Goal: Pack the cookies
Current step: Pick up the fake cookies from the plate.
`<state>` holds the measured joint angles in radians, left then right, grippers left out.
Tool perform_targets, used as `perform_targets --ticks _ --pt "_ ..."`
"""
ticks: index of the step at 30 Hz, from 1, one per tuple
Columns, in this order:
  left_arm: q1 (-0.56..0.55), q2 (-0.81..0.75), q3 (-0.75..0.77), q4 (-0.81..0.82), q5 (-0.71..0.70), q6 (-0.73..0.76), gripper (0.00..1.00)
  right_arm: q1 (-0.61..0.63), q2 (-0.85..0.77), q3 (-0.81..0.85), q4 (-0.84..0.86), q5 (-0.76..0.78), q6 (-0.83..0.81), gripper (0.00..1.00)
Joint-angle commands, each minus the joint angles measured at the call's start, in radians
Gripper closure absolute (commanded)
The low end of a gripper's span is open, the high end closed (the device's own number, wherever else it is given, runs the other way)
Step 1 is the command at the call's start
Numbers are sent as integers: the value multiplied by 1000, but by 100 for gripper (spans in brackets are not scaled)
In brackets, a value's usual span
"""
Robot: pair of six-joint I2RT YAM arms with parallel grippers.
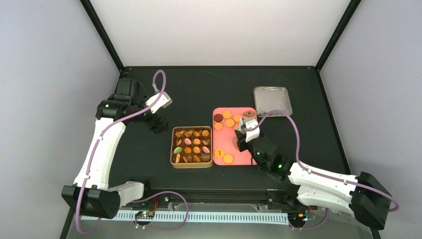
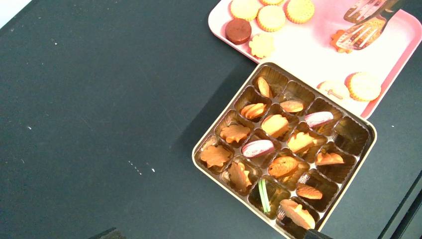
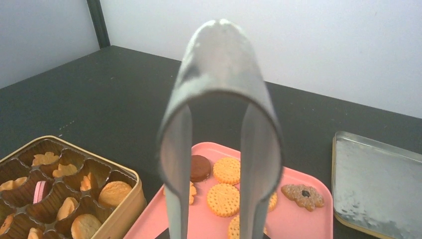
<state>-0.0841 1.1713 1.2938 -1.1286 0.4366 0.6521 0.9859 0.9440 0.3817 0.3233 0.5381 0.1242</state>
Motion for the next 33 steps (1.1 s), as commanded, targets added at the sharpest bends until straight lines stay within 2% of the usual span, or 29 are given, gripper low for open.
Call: perform_targets --ticks 1,7,17,26,33 --pt "7 -16 37 -20 4 13 4 -3 39 -15 170 4 -45 63" --pt "9 -18 35 -20 0 17 4 -3 56 -50 194 23 -54 65" --pt "8 -14 33 -14 7 16 4 -3 31 -71 100 -33 -1 65" --pt "7 -8 32 -15 3 17 4 -4 36 -50 110 -29 -7 81" --pt "9 -5 30 -9 -11 12 4 -2 -40 53 58 -62 -100 85"
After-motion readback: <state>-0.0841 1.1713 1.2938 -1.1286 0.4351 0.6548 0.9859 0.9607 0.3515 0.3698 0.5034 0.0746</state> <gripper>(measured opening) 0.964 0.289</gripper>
